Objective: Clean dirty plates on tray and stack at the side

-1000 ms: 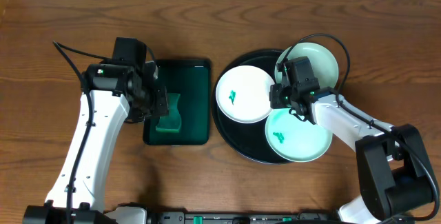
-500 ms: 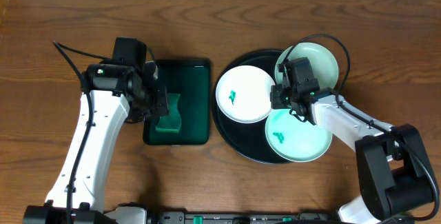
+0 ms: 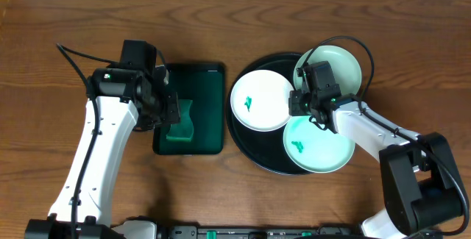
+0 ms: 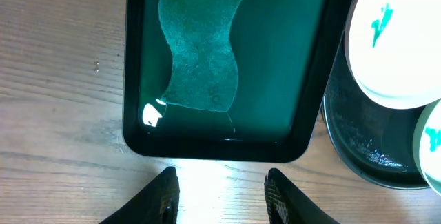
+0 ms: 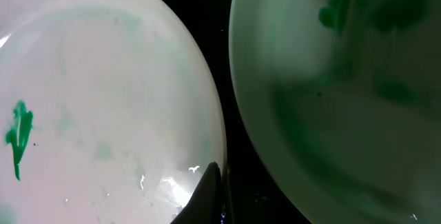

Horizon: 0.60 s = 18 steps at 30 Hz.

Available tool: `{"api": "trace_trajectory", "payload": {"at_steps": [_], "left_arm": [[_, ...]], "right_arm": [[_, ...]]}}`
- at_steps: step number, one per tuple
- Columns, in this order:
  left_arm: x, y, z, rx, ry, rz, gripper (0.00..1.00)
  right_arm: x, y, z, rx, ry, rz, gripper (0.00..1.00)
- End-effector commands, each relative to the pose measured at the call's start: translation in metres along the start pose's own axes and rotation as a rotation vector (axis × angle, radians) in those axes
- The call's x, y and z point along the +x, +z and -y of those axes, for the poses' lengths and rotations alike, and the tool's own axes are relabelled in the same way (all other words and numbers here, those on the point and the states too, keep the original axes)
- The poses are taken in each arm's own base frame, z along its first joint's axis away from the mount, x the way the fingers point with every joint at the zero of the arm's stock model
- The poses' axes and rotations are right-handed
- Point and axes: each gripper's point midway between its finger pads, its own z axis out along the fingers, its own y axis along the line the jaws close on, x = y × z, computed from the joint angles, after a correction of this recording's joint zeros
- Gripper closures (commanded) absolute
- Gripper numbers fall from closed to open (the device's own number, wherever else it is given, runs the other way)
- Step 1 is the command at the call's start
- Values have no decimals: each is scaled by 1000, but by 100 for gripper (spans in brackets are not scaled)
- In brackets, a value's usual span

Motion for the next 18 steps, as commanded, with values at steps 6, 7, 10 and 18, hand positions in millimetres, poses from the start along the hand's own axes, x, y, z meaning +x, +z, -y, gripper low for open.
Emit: {"api": "trace_trajectory", "payload": {"at_steps": [6,7,10,18], "left_arm": [[0,5,0,-13,17,0,58],[-2,5,0,-12,11,6,58],[-7,7,1,-7,-9,23,58],[-19,22,2,-11,-7,19,58]], "right_arm": [[7,4,2,18,2,-15,99],[7,4,2,18,2,-15,99],[7,4,2,18,2,-15,99],[7,4,2,18,2,-15,99]]}}
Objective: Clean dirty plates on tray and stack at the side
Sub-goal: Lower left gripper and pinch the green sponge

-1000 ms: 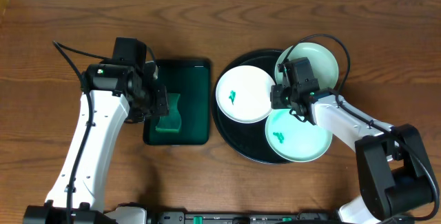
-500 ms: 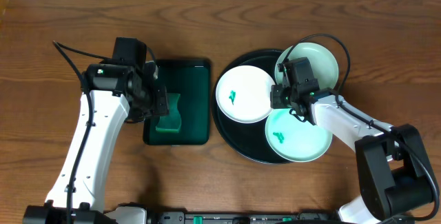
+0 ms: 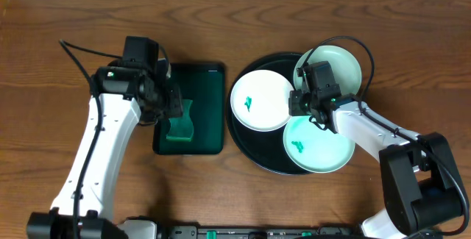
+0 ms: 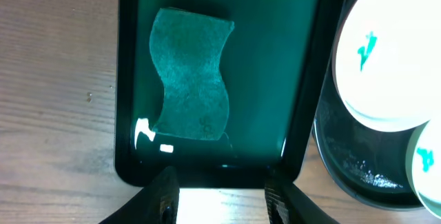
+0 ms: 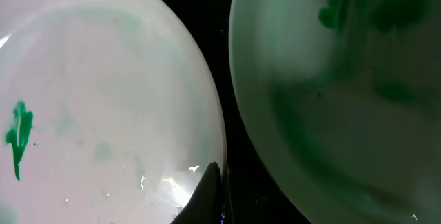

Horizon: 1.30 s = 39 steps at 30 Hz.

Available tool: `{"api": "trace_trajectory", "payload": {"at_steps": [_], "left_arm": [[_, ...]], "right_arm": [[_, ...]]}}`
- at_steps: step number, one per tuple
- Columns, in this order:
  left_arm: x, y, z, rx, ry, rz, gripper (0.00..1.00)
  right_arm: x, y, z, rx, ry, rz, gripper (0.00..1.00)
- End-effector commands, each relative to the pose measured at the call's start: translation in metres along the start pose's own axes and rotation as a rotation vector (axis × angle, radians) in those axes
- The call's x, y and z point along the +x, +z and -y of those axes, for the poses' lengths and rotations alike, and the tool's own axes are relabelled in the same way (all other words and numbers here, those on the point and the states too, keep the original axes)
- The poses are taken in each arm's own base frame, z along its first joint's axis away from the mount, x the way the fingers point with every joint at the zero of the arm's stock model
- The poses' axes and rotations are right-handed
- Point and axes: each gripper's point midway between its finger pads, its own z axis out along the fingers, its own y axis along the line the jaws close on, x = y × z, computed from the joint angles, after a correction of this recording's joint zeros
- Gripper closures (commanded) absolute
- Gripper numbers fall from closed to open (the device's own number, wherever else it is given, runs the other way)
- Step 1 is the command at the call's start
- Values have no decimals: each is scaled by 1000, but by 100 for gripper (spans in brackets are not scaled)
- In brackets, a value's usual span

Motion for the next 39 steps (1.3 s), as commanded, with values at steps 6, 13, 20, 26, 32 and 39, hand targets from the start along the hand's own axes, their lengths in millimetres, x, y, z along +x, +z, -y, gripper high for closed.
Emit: {"api": "trace_trajectory", "payload": {"at_steps": [6,13,20,26,32,39], "left_arm": [[-4,38,-14,-83,-82,-72,58],[1,64,-19,-108,-91,-156,58],[4,92,-24,-128,-100,-223,58],[6,105,-27,-136,-105,-249,58],[5,107,-27,-137,-106,-250,58],[1,110,-26,-133,-129,-228,58]], "right_arm": [[8,4,2,18,2,-16,99],[8,4,3,19,2,-16,99],[8,4,2,18,2,-16,99],[8,4,3,19,2,-16,99],[8,4,3,19,2,-16,99],[8,4,3,19,2,-16,99]]}}
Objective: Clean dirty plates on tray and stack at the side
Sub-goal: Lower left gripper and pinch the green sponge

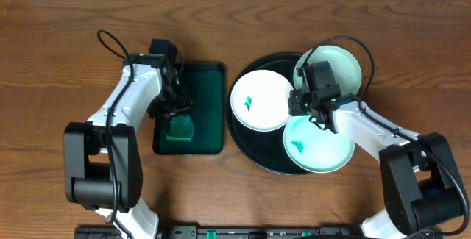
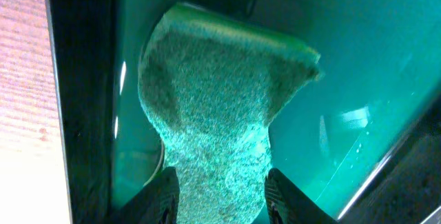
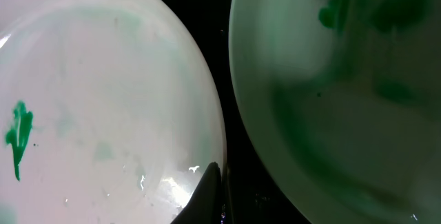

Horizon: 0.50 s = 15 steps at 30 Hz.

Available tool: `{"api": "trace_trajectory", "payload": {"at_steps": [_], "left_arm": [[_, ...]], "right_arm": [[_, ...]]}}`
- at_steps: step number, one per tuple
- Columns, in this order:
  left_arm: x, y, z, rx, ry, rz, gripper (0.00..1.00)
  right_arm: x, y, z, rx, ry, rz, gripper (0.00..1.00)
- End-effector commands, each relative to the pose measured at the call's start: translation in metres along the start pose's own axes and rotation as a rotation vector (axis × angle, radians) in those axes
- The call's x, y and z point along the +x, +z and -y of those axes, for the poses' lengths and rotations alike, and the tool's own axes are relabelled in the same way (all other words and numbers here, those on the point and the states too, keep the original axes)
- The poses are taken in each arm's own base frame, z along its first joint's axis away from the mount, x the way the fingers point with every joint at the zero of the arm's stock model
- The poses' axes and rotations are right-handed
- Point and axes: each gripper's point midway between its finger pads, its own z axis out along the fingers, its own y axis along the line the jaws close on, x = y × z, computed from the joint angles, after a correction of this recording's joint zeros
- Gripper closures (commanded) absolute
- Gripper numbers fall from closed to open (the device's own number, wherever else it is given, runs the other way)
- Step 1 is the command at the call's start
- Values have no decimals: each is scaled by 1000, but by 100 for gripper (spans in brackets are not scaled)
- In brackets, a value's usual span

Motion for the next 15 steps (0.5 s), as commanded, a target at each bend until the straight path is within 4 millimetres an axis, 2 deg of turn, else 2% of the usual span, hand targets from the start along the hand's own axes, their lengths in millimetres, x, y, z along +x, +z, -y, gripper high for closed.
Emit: {"api": "trace_trajectory", "payload": {"at_steps": [1,15], "left_arm": [[2,9,-2,-12,-20,-6,58],[7,34,-6,-5,-18,13,58]], "right_arm": [[8,4,2,18,2,-16,99],[8,4,2,18,2,-16,99]]}}
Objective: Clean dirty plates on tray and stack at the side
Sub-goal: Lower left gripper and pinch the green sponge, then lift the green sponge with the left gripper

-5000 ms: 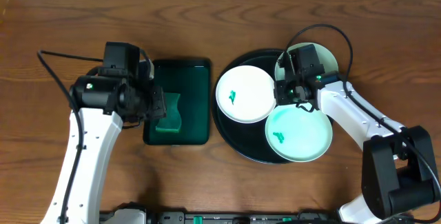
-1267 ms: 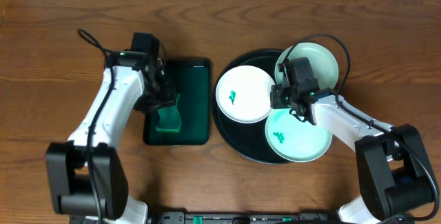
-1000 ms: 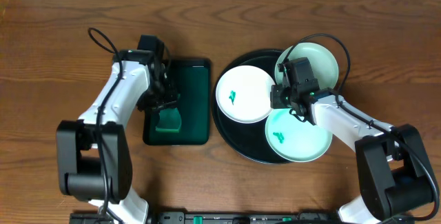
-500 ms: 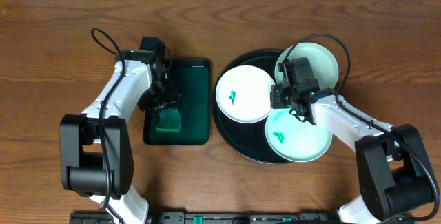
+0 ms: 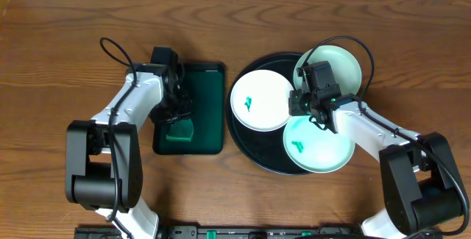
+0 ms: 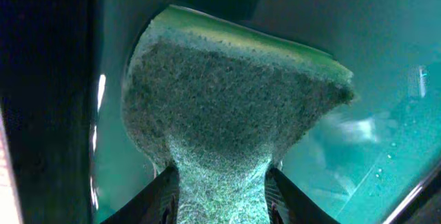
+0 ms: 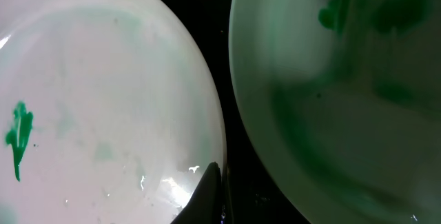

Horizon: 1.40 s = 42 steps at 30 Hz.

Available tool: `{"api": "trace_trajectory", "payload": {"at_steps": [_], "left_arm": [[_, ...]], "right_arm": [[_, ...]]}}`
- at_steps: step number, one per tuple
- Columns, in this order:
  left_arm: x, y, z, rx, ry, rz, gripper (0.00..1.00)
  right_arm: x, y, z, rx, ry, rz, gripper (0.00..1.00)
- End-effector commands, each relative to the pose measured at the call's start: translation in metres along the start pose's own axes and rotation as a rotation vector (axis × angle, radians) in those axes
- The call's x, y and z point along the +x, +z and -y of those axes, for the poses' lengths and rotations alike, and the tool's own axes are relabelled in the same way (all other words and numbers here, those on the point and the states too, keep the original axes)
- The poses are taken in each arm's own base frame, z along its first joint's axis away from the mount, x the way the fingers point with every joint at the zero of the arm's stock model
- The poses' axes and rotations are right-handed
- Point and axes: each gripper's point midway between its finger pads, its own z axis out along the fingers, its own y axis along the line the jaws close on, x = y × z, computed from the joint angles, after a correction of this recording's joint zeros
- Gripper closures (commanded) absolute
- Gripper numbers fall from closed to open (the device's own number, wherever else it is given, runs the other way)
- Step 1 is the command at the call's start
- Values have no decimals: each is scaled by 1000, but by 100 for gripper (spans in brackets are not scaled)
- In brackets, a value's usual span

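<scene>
A green hourglass-shaped sponge (image 6: 231,107) lies in the dark green rectangular tray (image 5: 210,92). My left gripper (image 6: 222,195) is low in that tray, open, with a finger at each side of the sponge's narrow waist. On the round black tray (image 5: 250,154) sit a white plate (image 5: 263,101) with a green smear, a teal plate (image 5: 318,145) and a pale green plate (image 5: 338,66). My right gripper (image 5: 303,105) is shut on the white plate's right rim (image 7: 207,114). In the right wrist view only one dark finger (image 7: 209,193) shows.
Brown wooden table (image 5: 73,180) all around. The green tray stands just left of the black tray, nearly touching it. A black cable (image 5: 114,48) loops behind my left arm, another (image 5: 360,51) arcs over the pale green plate.
My left gripper has come slightly lower and closer over the sponge, whose waist now fills the gap between the fingers. The right arm and the plates have not moved.
My left gripper was open above the table at the green tray's near edge, then a little higher. Later it stood inside the tray straddling the sponge, and now sits lower around its waist. My right gripper stayed on the white plate's rim throughout.
</scene>
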Motion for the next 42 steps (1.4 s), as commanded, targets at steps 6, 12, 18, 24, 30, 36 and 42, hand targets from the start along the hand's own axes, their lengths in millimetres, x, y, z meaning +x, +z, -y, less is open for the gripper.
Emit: {"api": "trace_trajectory", "payload": {"at_steps": [6,12,18,24,30,36,42], "left_arm": [[9,18,-6,-15,-3,-12,58],[10,20,-6,-14,-3,-11,69],[11,20,-4,-3,-1,-14,93],[4,-1,9,57,40,40,93],[-4,-48,24,83,96,203,93],[-5,-102,36,44,163,396,93],[-6,-133,44,37,161,415,93]], "right_arm": [[8,4,2,18,2,-16,99],[8,4,2,18,2,-16,99],[8,4,3,19,2,-16,99],[8,4,2,18,2,-16,99],[8,4,2,18,2,-16,94],[8,4,2,18,2,-18,90],[9,4,3,20,2,-22,90]]}}
